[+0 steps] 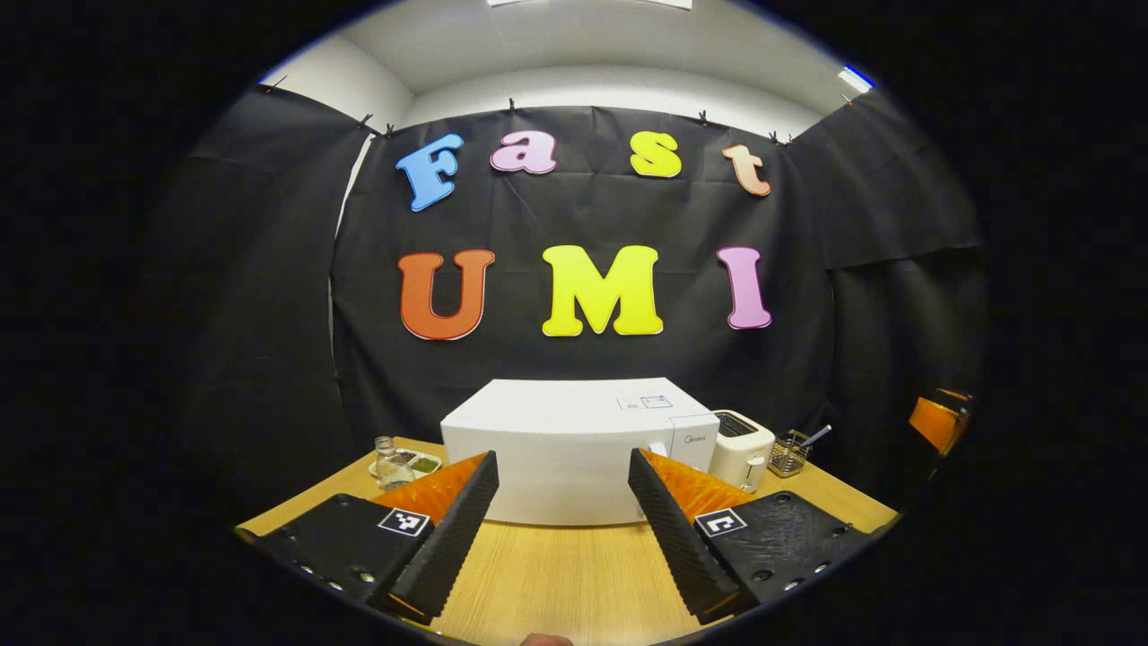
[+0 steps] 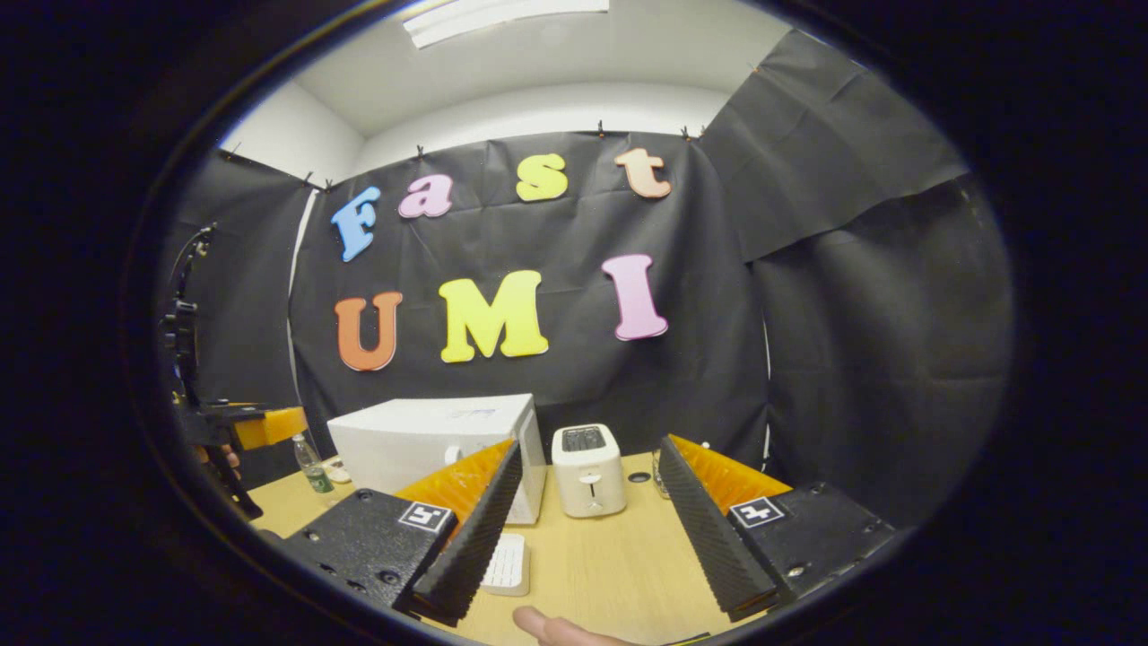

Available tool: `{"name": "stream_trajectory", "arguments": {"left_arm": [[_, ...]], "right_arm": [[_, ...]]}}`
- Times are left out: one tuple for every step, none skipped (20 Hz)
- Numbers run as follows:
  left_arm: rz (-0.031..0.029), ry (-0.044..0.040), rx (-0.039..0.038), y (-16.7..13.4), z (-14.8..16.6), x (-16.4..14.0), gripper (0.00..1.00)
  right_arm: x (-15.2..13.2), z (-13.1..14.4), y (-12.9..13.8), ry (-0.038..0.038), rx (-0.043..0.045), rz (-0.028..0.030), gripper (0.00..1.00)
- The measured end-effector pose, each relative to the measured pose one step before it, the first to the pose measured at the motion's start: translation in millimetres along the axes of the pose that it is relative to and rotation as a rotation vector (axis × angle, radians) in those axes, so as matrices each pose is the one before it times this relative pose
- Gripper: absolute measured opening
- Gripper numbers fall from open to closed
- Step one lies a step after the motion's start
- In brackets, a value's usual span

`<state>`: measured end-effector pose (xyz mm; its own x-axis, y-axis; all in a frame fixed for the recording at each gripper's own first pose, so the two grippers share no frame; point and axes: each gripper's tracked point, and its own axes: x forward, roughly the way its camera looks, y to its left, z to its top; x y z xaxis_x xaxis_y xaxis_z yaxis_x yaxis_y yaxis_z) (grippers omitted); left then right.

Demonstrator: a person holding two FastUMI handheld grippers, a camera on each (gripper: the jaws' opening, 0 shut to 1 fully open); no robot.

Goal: Open the microwave oven with the left hand, put the food in, and close the microwave oven.

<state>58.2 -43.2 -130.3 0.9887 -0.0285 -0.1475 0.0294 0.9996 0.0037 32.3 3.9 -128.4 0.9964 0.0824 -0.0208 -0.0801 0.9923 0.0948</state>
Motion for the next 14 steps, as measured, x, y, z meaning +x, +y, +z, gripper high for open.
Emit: {"name": "stream_trajectory", "arguments": {"left_arm": [[-0.00525,0.00192,-0.011,1.65,4.29,-10.49,0.92],[0.00549,-0.00457,-0.01502,4.9,5.63,-12.0,0.92],[0.00466,-0.0069,-0.00934,5.54,6.54,-11.27,0.92],[0.00033,-0.0113,-0.00611,4.62,8.1,-9.71,0.92],[-0.00131,-0.01852,-0.00628,2.23,10.65,-9.4,0.92],[0.00781,-0.02062,0.00102,5.24,10.03,-8.63,0.92],[0.01155,-0.01809,0.0078,5.61,9.28,-10.11,0.92],[0.00595,-0.01407,0.01541,5.08,6.89,-10.28,0.92],[0.00285,-0.00766,0.01526,3.05,4.4,-11.54,0.92],[0.00258,-0.00622,0.01766,2.43,3.64,-10.37,0.92],[0.00882,-0.0035,0.01208,4.39,3.36,-11.33,0.92],[0.00846,-0.00468,0.00378,3.3,2.25,-10.1,0.92],[0.0054,-0.00806,-0.00535,2.03,1.33,-8.79,0.92],[0.00569,-0.00677,-0.00841,3.06,1.07,-8.27,0.92]], "right_arm": [[-1.99,8.67,4.47,-0.00472,0.00757,-0.00066,0.98],[-3.64,6.08,4.86,0.00896,0.00181,0.00236,0.98],[-1.63,6.51,3.15,0.00578,0.0058,-0.00174,0.98],[-3.33,7.42,2.8,0.00994,0.00777,-0.0034,0.98],[-5.17,8.4,3.05,0.00084,0.01016,-0.00018,0.98],[-5.02,8.76,3.82,-0.00322,0.00969,0.00145,0.98],[-5.69,7.01,2.01,-0.0079,0.0052,-0.00135,0.98],[-5.95,5.98,2.52,-0.00607,-0.00877,-0.00094,0.98],[-6.59,2.78,1.78,-0.00779,-0.01815,-0.00146,0.98],[-4.5,4.51,1.01,-0.01128,-0.02328,-0.00534,0.97],[-4.11,2.1,-0.54,-0.00106,-0.02141,-0.00602,0.97],[-4.42,1.47,0.33,0.00407,-0.01105,0.00065,0.98],[-4.09,1.5,3.06,-0.00047,-0.00547,0.00542,0.98],[-3.4,1.77,2.26,-0.00421,-0.00725,0.00596,0.85]]}}
